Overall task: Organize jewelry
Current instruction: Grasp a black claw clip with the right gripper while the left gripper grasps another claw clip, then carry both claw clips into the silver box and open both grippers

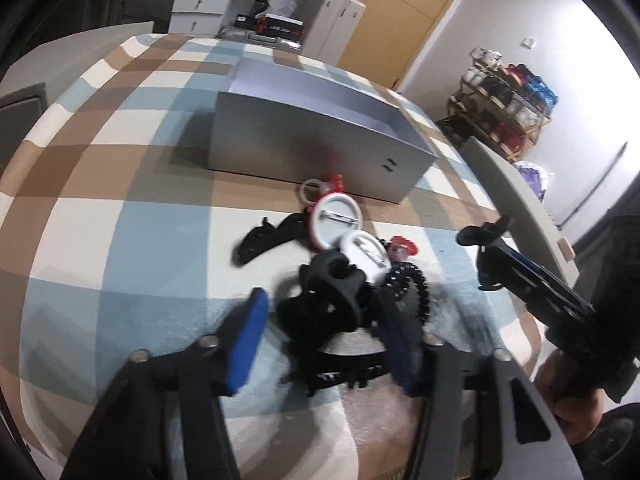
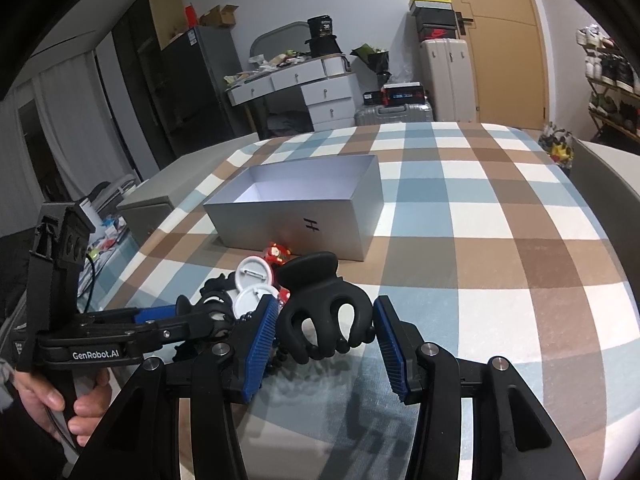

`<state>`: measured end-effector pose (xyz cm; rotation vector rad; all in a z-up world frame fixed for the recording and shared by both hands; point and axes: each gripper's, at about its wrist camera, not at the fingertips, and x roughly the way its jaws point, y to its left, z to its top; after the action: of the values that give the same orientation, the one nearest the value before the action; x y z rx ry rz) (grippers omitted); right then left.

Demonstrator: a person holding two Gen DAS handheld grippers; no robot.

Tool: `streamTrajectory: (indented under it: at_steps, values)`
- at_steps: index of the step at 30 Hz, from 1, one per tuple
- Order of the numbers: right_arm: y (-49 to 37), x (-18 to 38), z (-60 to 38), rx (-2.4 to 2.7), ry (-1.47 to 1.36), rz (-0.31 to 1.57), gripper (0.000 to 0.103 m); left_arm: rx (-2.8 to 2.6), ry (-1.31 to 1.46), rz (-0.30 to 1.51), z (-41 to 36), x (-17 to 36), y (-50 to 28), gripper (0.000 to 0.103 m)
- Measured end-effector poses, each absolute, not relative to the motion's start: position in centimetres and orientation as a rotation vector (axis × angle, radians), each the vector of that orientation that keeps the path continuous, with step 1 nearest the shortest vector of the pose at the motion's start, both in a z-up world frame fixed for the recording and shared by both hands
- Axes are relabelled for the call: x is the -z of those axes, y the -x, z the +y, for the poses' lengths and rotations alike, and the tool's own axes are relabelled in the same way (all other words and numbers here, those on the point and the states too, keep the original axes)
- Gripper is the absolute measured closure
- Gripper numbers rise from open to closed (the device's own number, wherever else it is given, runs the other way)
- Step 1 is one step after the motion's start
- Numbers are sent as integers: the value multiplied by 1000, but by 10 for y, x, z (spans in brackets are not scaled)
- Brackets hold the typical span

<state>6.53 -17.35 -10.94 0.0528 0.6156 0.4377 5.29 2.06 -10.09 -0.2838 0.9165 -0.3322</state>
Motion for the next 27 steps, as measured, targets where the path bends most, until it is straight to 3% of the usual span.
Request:
streamTrajectory:
  at_steps: [4,9,10,27]
  values:
    - [-64,109,-176,-437,-63,615,55,329,250,901,17,98,-53,68]
    - [-63,106,-176,-437,-66,606,55,332,243,902,17,98,-54,69]
    - [-62,105,-176,-437,-64,604,55,339,248,895,18,97,-54,83]
    - [-60,94,-176,-441,-61,574,55,329,170,858,10,83,-47,83]
